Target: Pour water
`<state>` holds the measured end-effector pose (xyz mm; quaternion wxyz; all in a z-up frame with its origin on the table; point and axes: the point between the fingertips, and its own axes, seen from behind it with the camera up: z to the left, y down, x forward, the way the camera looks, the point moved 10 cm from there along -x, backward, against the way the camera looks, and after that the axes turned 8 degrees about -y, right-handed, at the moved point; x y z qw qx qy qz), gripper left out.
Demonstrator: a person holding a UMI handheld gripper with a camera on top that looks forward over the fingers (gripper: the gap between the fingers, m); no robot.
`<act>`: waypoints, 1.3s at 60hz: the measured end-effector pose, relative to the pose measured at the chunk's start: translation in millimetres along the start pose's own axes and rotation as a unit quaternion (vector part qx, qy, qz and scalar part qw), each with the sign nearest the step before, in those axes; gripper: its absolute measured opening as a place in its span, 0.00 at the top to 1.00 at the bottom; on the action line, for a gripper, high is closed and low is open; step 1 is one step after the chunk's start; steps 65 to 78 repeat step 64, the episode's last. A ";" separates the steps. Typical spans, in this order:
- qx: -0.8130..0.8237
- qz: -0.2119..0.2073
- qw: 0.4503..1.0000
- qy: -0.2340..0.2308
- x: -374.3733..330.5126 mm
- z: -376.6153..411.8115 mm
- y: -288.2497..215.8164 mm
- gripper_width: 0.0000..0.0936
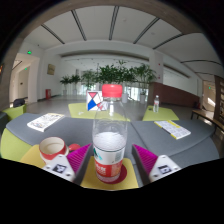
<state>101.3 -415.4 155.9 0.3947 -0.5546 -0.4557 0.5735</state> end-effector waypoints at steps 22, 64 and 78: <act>0.028 0.042 0.998 0.046 -122.1 40.6 -38.9 0.08; 0.024 0.050 0.997 0.050 -297.9 85.4 -37.0 0.08; 0.024 0.050 0.997 0.050 -297.9 85.4 -37.0 0.08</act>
